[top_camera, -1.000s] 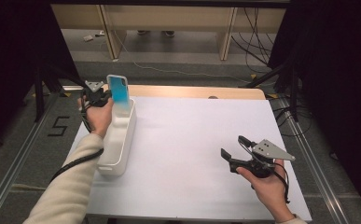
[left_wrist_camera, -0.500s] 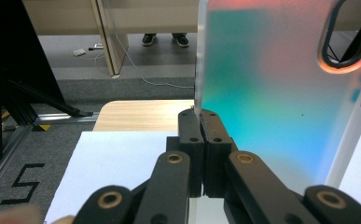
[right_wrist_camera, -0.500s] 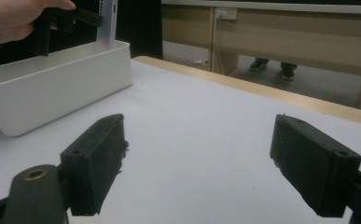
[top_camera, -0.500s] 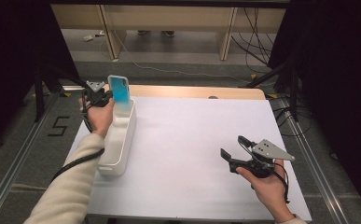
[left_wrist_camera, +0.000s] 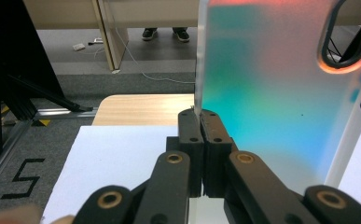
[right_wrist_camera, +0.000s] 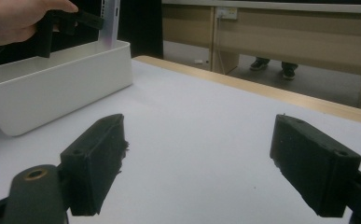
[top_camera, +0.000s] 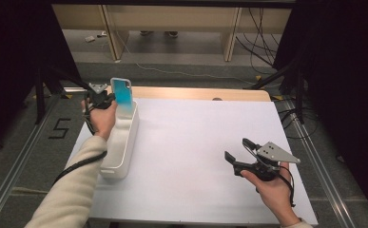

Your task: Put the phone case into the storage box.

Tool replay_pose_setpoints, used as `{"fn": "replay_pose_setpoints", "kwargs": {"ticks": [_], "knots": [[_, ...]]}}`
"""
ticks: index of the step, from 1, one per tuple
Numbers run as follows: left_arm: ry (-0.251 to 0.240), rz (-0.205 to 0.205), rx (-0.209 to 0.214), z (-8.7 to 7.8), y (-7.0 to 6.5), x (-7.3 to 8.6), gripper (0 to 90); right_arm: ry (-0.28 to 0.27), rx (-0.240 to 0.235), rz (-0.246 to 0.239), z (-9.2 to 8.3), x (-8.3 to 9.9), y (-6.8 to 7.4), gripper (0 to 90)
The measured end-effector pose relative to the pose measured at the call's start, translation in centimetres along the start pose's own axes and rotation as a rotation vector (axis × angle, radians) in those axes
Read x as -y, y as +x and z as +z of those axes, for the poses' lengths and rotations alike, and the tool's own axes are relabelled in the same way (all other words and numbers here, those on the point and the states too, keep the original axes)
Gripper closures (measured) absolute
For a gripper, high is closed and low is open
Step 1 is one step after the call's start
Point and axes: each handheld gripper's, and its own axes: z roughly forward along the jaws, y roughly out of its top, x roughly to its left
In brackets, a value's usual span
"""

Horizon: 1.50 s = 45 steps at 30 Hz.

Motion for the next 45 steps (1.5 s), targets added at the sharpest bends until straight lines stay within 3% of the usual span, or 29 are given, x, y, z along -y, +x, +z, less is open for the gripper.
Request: {"fn": "replay_pose_setpoints", "kwargs": {"ticks": [45], "knots": [[0.074,0.018,-0.002,1.3,-0.5,1.1,87.9,0.013,0.004,-0.012,0.1,0.0,-0.1,19.0]]}}
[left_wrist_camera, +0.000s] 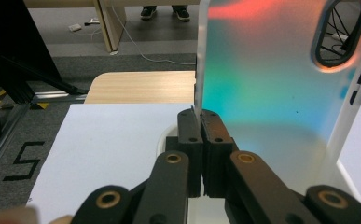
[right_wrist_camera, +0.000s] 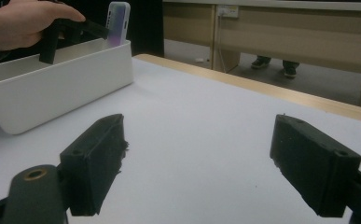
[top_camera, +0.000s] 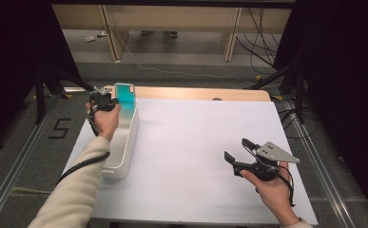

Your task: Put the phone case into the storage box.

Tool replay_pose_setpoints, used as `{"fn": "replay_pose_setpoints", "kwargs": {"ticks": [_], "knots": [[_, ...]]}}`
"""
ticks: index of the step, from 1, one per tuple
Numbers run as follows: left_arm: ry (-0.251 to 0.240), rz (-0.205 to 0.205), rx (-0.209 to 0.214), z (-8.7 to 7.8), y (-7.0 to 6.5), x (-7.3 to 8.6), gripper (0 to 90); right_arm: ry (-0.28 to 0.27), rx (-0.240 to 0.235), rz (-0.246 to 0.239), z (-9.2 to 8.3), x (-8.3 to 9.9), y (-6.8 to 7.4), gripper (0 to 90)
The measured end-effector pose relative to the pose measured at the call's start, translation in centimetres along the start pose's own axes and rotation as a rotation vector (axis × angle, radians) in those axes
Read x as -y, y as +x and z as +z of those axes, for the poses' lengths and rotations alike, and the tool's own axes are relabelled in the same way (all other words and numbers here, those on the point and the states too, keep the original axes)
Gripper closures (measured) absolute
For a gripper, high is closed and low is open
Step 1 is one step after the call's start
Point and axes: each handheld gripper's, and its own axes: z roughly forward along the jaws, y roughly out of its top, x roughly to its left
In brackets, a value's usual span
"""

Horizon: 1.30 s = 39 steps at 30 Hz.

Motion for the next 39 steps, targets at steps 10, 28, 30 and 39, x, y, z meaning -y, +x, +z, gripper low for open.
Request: {"fn": "replay_pose_setpoints", "kwargs": {"ticks": [10,28,30,39], "knots": [[0.012,0.001,-0.004,0.2,0.1,0.1,87.2,0.0,-0.009,0.01,0.0,0.0,0.1,19.0],[-0.029,0.007,0.013,-0.9,0.2,-0.8,63.4,0.0,-0.01,0.01,0.0,0.0,0.1,19.0],[-0.041,0.005,0.01,-1.2,0.2,-1.0,60.8,0.002,-0.003,0.007,0.0,0.0,0.1,19.0],[-0.064,0.014,0.025,-2.2,0.1,-1.7,52.2,0.0,-0.009,0.01,0.0,0.0,0.1,19.0]]}}
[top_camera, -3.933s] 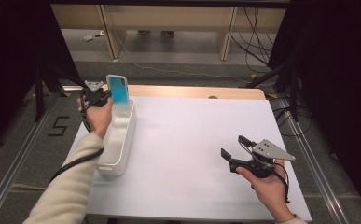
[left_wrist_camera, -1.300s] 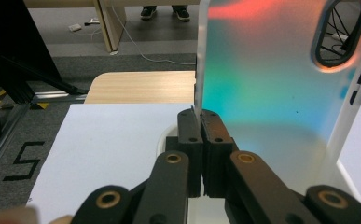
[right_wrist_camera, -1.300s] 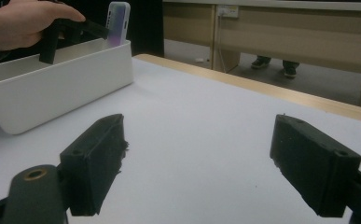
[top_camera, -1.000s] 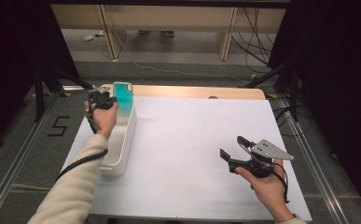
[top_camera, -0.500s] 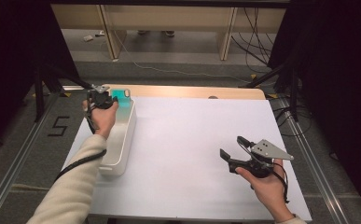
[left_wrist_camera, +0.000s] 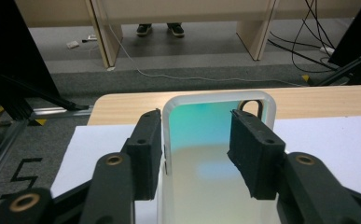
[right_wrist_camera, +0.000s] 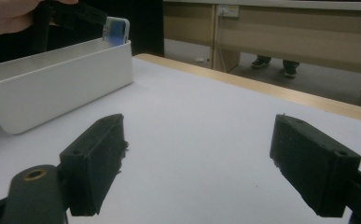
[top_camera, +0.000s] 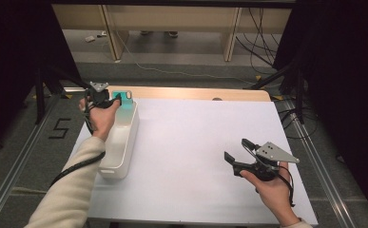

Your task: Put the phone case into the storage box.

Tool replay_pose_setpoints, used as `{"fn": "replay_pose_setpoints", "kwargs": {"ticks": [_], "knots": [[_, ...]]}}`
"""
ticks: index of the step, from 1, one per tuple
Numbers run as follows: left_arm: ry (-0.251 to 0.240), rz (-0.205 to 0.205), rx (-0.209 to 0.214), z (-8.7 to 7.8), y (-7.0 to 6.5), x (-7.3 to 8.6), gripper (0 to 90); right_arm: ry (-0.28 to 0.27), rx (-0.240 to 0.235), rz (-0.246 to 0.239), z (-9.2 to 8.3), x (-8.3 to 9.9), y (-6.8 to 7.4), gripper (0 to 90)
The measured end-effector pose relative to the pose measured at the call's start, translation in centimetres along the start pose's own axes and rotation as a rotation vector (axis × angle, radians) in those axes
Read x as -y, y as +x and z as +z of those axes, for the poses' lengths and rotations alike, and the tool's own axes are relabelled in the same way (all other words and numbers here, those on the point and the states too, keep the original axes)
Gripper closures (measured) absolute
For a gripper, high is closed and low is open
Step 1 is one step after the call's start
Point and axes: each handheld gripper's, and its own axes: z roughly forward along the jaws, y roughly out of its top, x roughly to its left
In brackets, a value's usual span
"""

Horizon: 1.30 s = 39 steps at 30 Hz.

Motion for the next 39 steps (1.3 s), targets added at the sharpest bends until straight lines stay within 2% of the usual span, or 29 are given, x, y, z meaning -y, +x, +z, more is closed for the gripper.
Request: {"fn": "replay_pose_setpoints", "kwargs": {"ticks": [6,18,20,27,29,30,32,39], "knots": [[-0.001,-0.007,0.039,-0.6,-0.2,-0.2,40.8,-0.001,0.001,-0.001,0.0,0.0,0.0,19.0],[-0.011,0.019,0.085,-2.3,-0.8,-0.8,25.6,0.003,0.01,-0.005,0.0,0.0,-0.1,18.9],[-0.007,0.028,0.098,-2.6,-0.8,-0.7,23.5,-0.012,0.007,0.012,0.1,0.0,-0.1,18.9],[-0.013,0.04,0.134,-4.0,-1.1,-0.5,20.9,-0.002,0.009,0.003,0.0,0.0,-0.1,18.9],[-0.009,0.029,0.137,-4.4,-1.1,-0.5,20.3,-0.016,0.008,0.008,0.1,0.0,-0.1,18.9],[-0.009,0.025,0.142,-4.5,-1.1,-0.4,19.3,-0.008,0.021,-0.001,0.0,0.0,-0.1,18.9],[-0.008,0.021,0.152,-4.8,-1.1,-0.3,18.7,-0.004,0.017,-0.001,-0.1,0.0,-0.1,18.9],[-0.019,0.02,0.186,-6.2,-0.8,0.2,17.3,-0.01,0.022,0.0,-0.1,0.0,-0.1,18.9]]}}
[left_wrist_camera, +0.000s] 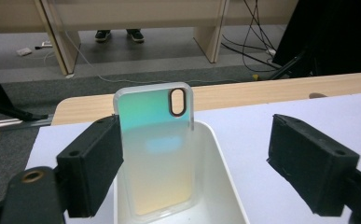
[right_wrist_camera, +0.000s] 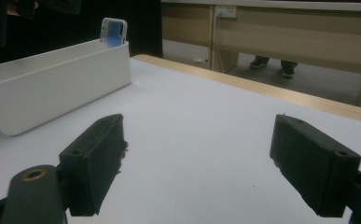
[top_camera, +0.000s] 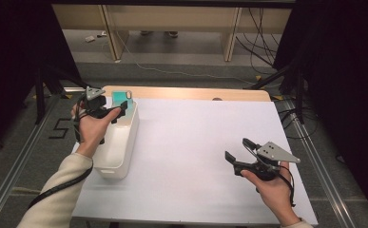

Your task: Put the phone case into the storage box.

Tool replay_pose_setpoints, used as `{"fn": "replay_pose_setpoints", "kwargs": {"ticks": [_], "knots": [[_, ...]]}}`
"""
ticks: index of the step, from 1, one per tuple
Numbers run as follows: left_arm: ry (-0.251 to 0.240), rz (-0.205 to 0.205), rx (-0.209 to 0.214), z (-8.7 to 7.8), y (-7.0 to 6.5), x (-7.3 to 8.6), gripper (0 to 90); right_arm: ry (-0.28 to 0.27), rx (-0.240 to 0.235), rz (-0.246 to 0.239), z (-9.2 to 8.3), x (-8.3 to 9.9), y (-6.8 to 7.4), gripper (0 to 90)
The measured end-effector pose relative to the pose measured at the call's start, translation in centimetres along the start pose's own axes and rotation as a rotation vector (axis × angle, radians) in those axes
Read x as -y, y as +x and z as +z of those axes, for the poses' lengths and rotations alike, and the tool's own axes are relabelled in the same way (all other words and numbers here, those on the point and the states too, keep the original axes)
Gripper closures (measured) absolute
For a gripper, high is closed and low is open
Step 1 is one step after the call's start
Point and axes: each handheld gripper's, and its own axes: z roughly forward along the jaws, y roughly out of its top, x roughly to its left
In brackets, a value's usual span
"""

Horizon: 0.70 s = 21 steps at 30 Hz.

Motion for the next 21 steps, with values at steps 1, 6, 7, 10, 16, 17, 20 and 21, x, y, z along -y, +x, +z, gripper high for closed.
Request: {"fn": "replay_pose_setpoints", "kwargs": {"ticks": [1,6,7,10,16,17,20,21], "knots": [[-0.002,0.001,0.003,-0.3,0.0,0.1,17.2,-0.002,0.0,0.0,0.0,0.0,0.0,18.9],[-0.017,0.026,0.016,-1.4,-0.4,0.4,16.8,0.01,-0.004,-0.004,0.0,0.0,0.0,18.9],[-0.02,0.027,0.019,-1.6,-0.4,0.5,16.9,0.009,-0.005,-0.004,0.0,0.0,0.0,18.9],[-0.015,0.034,0.032,-2.1,-0.6,0.8,16.7,0.011,-0.006,-0.003,0.0,0.0,0.1,18.9],[-0.027,0.053,0.039,-2.7,-1.0,1.3,16.6,0.014,-0.007,-0.002,0.0,0.0,0.1,18.9],[-0.029,0.05,0.039,-2.8,-1.1,1.3,16.6,0.012,-0.01,-0.001,0.0,0.0,0.1,18.9],[-0.032,0.05,0.051,-3.1,-1.4,1.4,16.5,0.012,-0.011,-0.001,0.0,0.0,0.1,18.9],[-0.032,0.053,0.057,-3.2,-1.4,1.4,16.5,0.014,-0.004,-0.005,0.0,0.0,0.1,18.9]]}}
